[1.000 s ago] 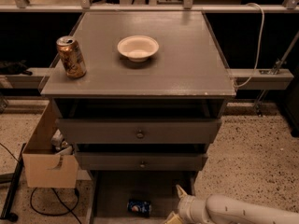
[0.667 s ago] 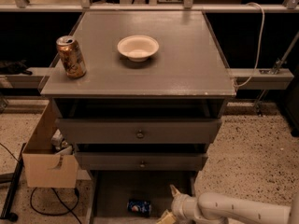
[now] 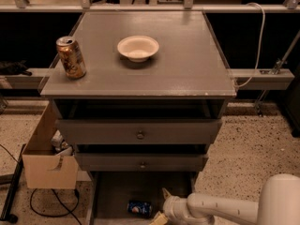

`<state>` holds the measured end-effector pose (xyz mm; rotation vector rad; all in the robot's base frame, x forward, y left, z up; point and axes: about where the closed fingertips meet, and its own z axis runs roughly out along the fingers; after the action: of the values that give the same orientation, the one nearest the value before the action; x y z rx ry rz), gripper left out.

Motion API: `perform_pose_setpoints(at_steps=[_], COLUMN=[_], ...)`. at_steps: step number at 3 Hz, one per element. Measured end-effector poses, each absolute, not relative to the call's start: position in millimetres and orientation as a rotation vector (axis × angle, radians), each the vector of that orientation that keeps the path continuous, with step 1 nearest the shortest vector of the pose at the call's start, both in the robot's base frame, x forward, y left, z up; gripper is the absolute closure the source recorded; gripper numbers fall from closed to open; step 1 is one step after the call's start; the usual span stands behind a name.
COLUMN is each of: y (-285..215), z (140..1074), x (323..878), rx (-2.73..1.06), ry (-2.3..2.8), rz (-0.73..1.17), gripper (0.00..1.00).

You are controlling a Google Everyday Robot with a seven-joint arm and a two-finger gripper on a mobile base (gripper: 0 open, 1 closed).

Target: Pick pepsi can from bottom drawer and place on counter

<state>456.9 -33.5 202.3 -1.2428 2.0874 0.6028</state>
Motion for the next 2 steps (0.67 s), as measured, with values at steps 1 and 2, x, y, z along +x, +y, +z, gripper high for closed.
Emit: perform_pose_setpoints(at_steps=[1,2], y=[-24,-2], z=[191,183], x=[466,470], rx=[-1.220,-1.190], ry=[2.090,2.080], rz=[0.614,0.630], gripper=[0.00,0.00])
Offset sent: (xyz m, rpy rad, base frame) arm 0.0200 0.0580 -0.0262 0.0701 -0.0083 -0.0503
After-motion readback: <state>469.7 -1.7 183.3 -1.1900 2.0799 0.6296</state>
